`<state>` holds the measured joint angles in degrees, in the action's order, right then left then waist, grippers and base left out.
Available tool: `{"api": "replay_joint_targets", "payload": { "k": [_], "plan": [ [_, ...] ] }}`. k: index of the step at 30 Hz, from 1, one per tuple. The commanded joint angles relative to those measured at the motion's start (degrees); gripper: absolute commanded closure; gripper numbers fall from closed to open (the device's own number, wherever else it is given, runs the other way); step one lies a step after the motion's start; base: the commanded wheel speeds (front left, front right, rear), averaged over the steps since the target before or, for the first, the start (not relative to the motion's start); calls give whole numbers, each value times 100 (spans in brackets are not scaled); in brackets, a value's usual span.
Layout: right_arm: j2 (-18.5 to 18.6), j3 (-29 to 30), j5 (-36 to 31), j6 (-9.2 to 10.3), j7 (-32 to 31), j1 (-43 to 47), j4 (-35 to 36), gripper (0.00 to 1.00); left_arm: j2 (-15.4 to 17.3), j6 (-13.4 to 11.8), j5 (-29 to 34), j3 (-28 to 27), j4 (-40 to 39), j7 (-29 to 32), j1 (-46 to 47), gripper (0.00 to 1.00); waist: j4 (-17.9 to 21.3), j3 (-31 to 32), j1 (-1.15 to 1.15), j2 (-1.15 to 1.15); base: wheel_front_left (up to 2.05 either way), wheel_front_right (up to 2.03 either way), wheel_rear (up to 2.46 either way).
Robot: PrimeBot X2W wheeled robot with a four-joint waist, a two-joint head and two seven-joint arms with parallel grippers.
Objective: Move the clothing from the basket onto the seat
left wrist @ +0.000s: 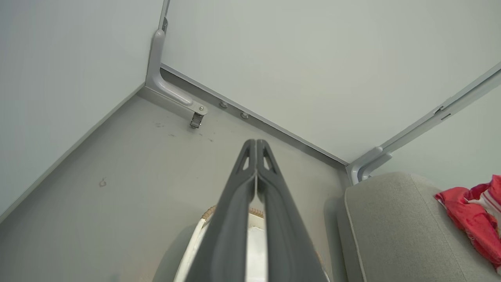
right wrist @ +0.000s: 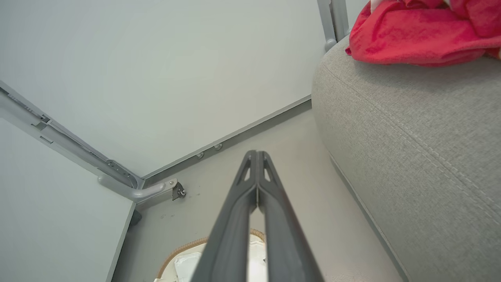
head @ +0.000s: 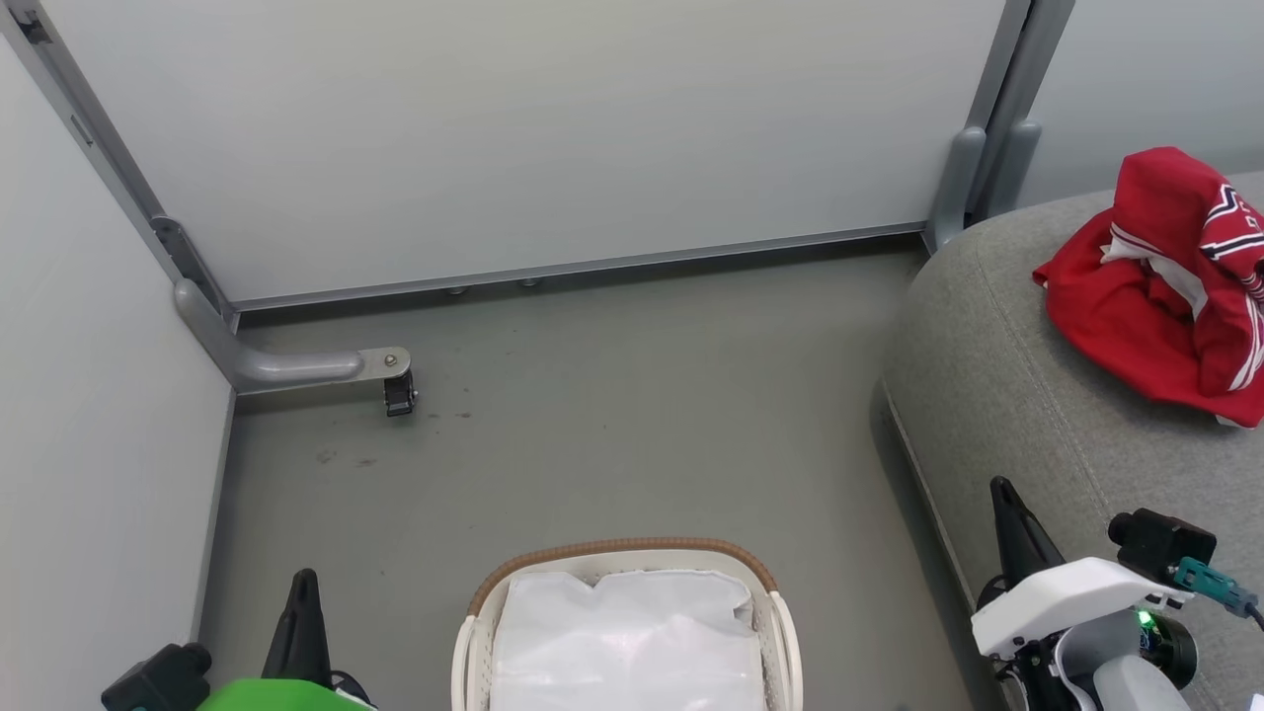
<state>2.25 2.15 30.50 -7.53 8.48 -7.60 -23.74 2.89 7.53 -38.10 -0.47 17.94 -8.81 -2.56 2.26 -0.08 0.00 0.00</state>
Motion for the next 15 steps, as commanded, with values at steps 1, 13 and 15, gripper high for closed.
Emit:
{"api": "replay_joint_targets", "payload": {
  "k": [1,13,15],
  "plan": [
    [37,33,255,2,-52,-19,128,100,26,-2,-222,-53,-101,45,194,100,-4,0,0,0,0,0,0],
    [45,104,1288,2,-304,10,283,100,28,-2,-1136,-144,-156,300,329,100,-30,-1,0,0,0,0,0],
    [46,115,1447,2,-343,15,306,100,28,-2,-1272,-159,-165,340,347,100,-34,-1,0,0,0,0,0]
  ]
}}
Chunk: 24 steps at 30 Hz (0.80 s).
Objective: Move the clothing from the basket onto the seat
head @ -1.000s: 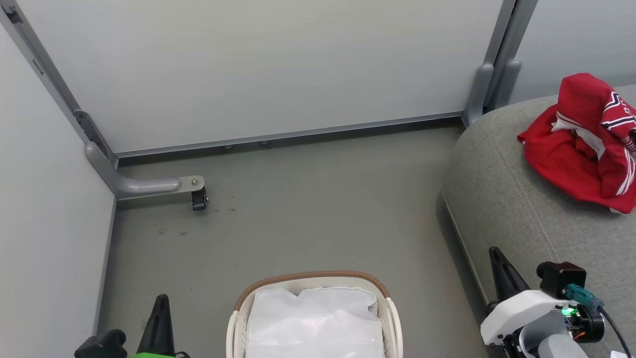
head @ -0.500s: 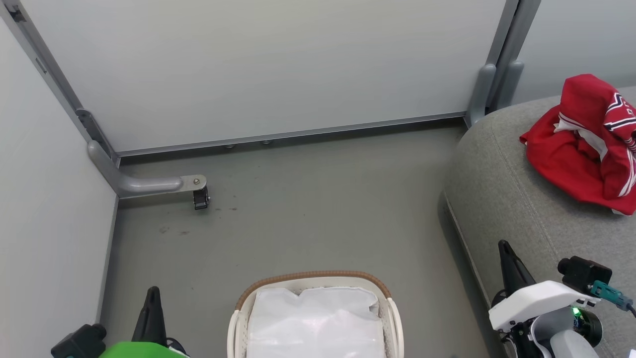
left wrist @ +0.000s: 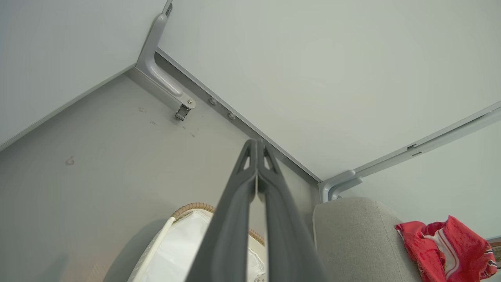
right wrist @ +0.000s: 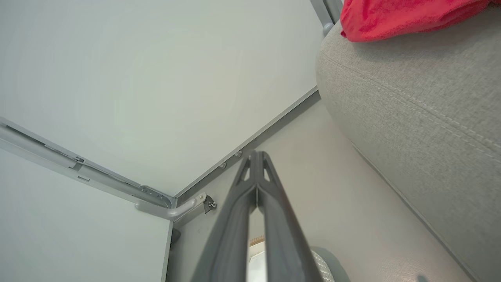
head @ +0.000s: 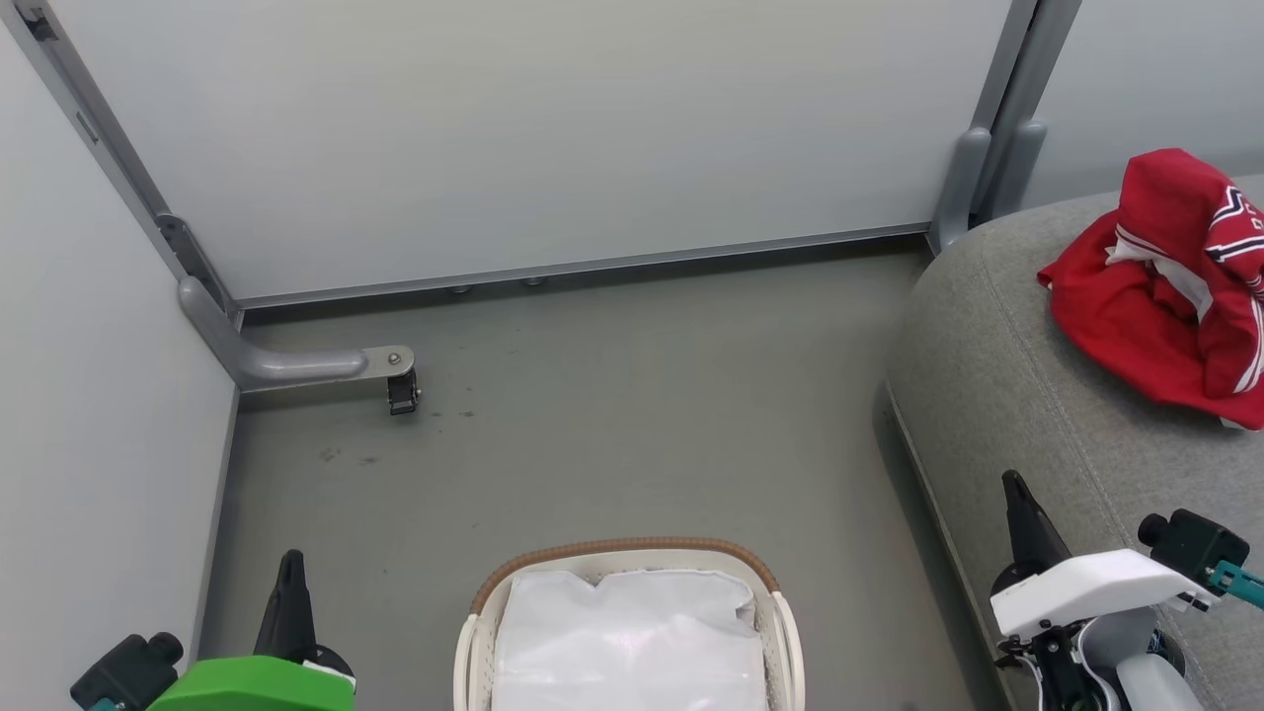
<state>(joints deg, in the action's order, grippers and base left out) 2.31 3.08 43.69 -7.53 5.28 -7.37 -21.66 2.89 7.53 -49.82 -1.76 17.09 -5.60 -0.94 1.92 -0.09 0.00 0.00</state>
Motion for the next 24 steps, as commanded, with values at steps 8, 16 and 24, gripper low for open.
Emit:
{"api": "replay_joint_targets", "payload": {
  "k": [8,16,24],
  "plan": [
    [45,71,801,3,-191,12,198,100,28,-3,-698,-95,-119,189,271,100,-21,-1,0,0,0,0,0],
    [49,110,1375,3,-329,25,281,100,28,-4,-1197,-145,-150,332,341,100,-39,-2,0,0,0,0,0],
    [53,146,1894,4,-458,40,356,100,27,-4,-1656,-193,-175,462,404,100,-56,-3,0,0,0,0,0]
  ]
}}
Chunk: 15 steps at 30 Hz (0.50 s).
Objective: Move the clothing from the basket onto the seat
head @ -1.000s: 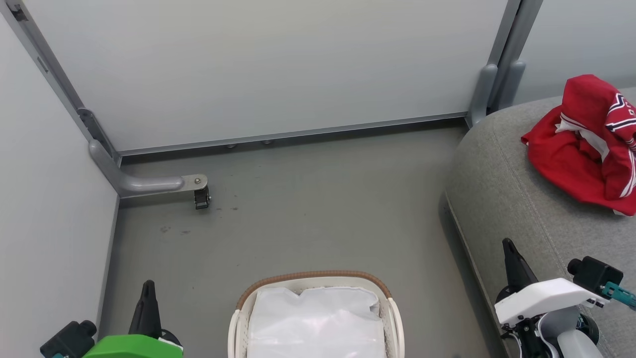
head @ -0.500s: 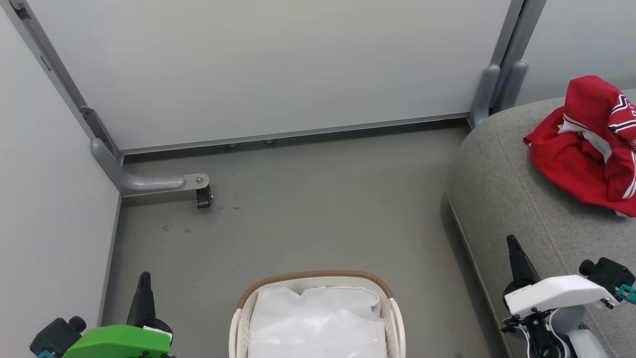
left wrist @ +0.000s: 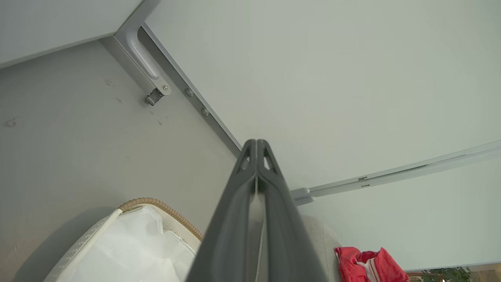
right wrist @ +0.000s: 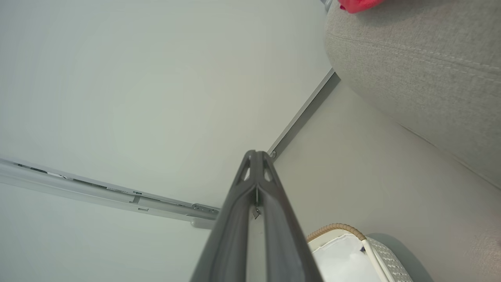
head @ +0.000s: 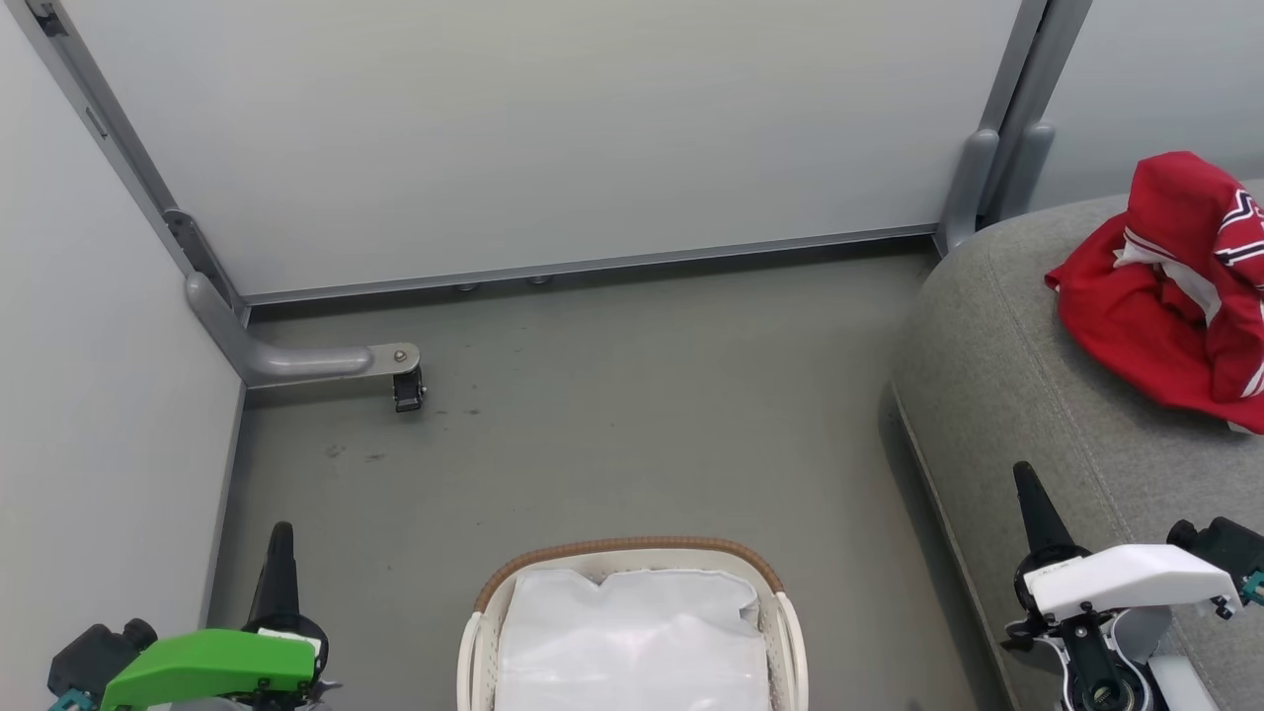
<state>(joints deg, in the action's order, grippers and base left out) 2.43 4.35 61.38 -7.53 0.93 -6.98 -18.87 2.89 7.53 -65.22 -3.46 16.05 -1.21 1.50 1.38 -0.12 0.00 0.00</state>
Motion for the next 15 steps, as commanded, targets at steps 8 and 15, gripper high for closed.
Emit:
{"api": "replay_joint_targets", "payload": {
  "k": [8,15],
  "plan": [
    [44,55,606,4,-143,17,148,100,26,-5,-539,-74,-94,148,223,100,-19,-1,0,0,0,0,0],
    [46,82,993,4,-244,25,204,100,25,-5,-881,-112,-112,244,268,100,-34,-1,0,0,0,0,0]
  ]
}}
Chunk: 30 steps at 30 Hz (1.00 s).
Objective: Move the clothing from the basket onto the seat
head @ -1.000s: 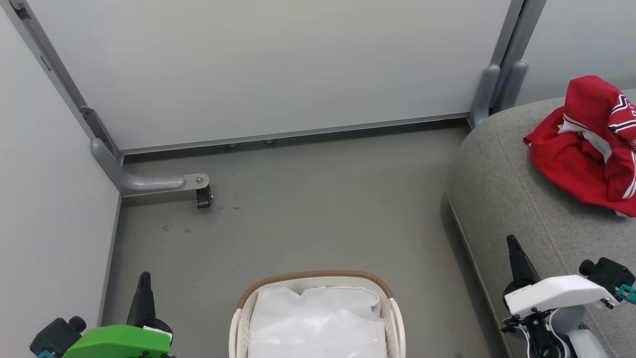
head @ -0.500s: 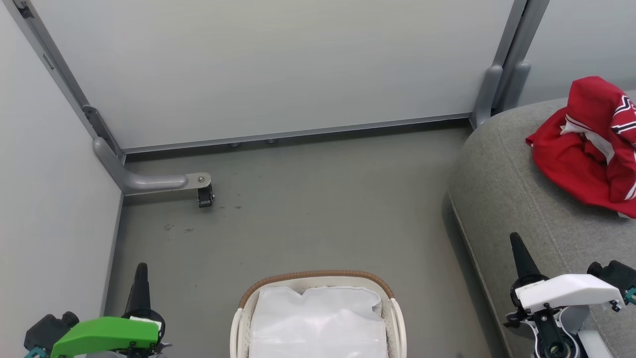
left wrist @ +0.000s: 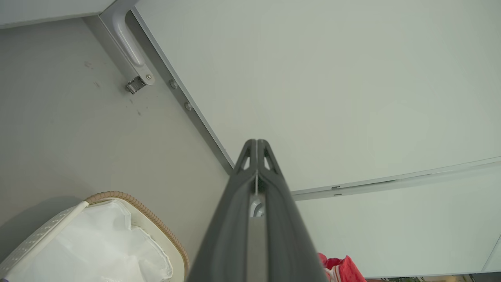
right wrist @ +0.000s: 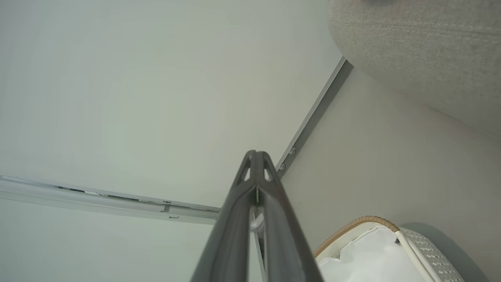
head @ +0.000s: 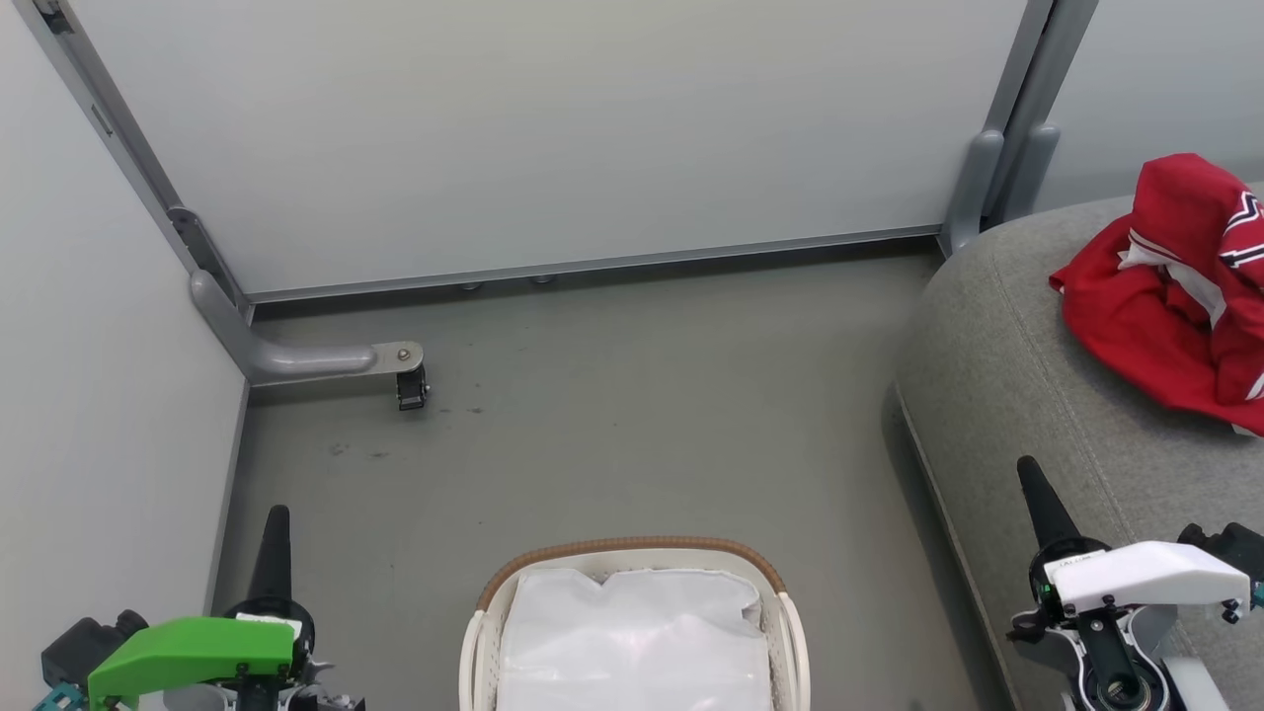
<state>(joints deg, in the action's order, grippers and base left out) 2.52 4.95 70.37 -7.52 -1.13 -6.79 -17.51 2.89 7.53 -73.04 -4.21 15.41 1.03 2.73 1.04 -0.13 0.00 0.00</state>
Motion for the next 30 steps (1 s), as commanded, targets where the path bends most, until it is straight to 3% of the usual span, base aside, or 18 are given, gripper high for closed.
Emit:
{"api": "replay_joint_targets", "payload": {
  "k": [1,30],
  "plan": [
    [38,26,152,3,-48,9,76,100,25,-5,-153,-42,-51,34,153,100,-3,0,0,0,0,0,0],
    [47,125,1560,3,-396,57,277,100,18,-7,-1385,-178,-124,393,321,100,-67,-3,0,0,0,0,0]
  ]
}}
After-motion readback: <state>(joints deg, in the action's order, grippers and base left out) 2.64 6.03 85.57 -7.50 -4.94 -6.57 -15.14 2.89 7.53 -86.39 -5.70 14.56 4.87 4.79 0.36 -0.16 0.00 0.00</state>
